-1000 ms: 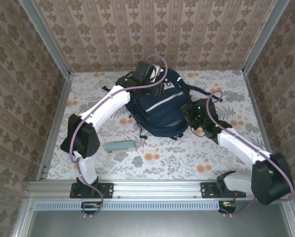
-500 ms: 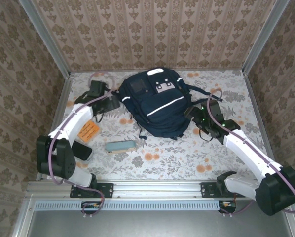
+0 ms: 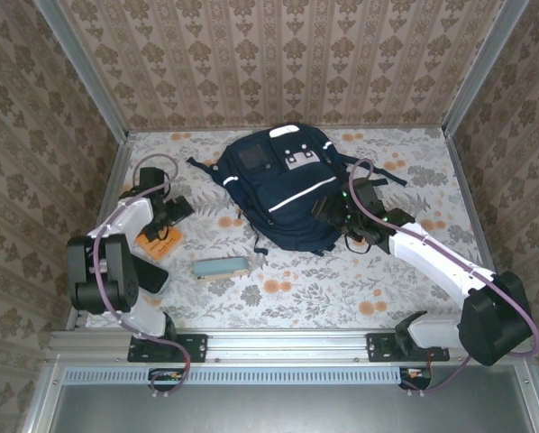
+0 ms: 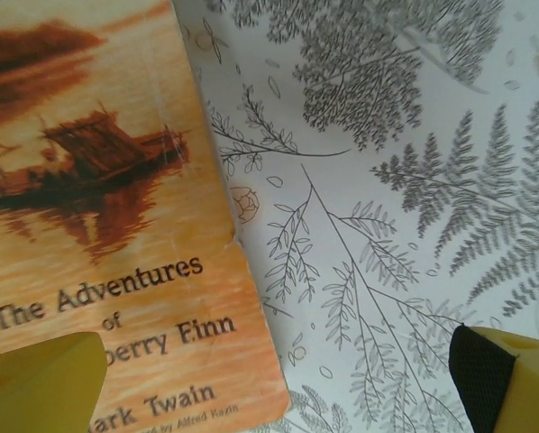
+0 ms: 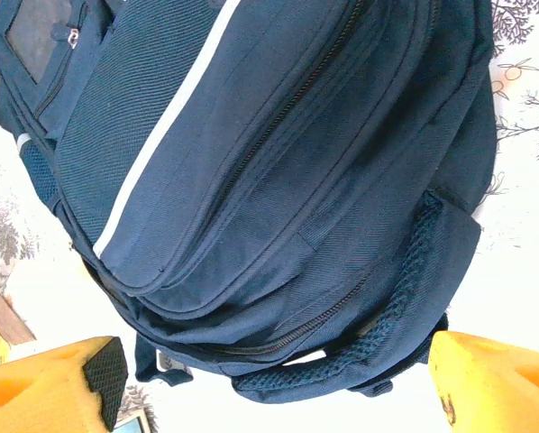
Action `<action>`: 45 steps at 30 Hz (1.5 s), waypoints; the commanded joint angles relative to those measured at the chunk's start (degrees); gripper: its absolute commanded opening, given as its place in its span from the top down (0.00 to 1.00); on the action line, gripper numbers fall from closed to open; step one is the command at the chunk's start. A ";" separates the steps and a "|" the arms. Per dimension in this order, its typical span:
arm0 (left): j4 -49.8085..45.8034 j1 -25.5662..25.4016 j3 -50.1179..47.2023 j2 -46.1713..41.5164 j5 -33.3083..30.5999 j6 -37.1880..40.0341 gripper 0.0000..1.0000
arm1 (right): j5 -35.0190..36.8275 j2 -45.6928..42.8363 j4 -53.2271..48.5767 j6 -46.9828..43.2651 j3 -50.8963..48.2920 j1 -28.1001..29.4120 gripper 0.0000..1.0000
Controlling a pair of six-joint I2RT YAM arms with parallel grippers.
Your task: Pack the student bag
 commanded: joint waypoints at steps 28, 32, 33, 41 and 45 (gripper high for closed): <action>-0.87 -18.69 1.36 -6.75 10.63 -0.84 0.08 | 0.03 12.09 -0.14 -3.02 10.18 8.85 0.17; -0.53 -13.41 -3.07 -11.76 8.44 -3.77 0.16 | -1.94 20.98 -3.10 -9.16 19.72 14.39 0.19; -0.20 -11.74 -4.72 -12.77 8.57 -4.61 0.17 | -1.86 23.48 -4.41 -10.27 22.36 15.72 0.20; 2.11 -6.06 -13.73 -18.04 10.52 -7.57 0.21 | -1.57 42.89 -9.67 -16.44 44.26 22.35 0.25; 4.25 -5.17 -16.97 -18.51 11.83 -8.76 0.22 | -2.12 50.68 -11.50 -17.93 51.47 22.45 0.32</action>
